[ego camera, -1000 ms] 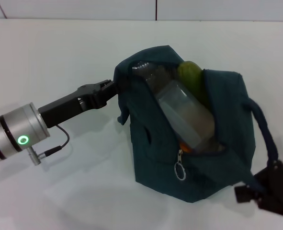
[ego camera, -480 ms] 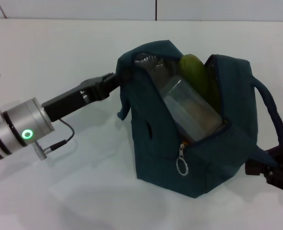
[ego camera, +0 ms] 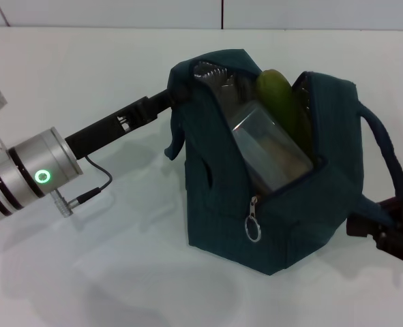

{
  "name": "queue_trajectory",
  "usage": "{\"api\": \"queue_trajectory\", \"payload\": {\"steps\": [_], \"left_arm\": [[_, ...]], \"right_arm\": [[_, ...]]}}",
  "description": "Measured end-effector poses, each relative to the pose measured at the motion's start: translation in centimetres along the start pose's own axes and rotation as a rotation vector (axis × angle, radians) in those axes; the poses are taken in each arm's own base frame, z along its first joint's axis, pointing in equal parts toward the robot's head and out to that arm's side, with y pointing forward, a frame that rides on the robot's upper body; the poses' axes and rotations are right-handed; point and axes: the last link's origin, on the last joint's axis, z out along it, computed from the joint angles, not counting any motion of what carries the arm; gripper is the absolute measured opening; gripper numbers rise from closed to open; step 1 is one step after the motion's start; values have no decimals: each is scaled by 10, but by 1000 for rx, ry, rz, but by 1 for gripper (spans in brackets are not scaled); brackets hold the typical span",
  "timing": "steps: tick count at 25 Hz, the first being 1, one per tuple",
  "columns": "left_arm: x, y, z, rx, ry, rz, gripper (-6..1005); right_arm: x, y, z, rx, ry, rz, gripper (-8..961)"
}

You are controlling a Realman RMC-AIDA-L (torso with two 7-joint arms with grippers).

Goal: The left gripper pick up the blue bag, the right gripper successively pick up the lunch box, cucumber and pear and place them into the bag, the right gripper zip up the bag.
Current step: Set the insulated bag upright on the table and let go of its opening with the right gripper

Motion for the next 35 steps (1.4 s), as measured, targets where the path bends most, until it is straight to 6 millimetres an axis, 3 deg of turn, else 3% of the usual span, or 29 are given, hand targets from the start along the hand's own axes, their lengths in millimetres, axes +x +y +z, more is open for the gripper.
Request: {"api": "queue_trajectory", "payload": {"steps": [13,22,28,35], "left_arm": [[-7,6,4,-41,-63,-78,63],[-8,10,4,-67,-70,-86,63],[-9,10,3,-64,-70,-92,63],[-10,8,0,-55,-66,-98,62]], "right_arm": [[-10,-7,12,-5,-68,-48,2],[-9,-1,10,-21,-87,-29,3],[-7,8,2,-36,-106,-19,105],[-10,18,-30,20,-183,-36,290]]}}
